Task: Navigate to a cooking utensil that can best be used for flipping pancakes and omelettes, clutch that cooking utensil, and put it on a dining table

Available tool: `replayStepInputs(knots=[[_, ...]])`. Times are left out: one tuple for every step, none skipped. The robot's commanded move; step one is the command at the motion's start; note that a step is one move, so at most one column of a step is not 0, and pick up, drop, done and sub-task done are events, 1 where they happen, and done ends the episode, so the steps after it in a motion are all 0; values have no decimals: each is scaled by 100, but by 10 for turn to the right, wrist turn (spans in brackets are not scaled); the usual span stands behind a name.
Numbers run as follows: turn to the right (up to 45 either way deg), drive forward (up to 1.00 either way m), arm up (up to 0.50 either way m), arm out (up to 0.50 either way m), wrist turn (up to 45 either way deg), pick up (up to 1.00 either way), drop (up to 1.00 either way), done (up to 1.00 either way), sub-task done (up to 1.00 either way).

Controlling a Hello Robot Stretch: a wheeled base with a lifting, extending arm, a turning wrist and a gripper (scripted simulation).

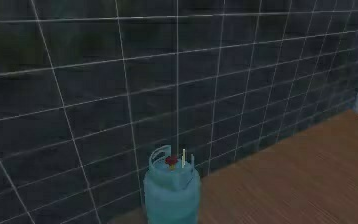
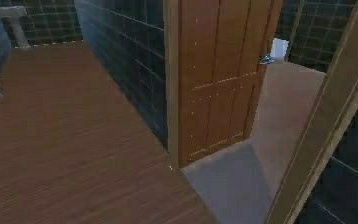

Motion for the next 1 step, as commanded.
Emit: replayStepInputs(knots=[[450,0,0,0,0,0,0,0,0]])
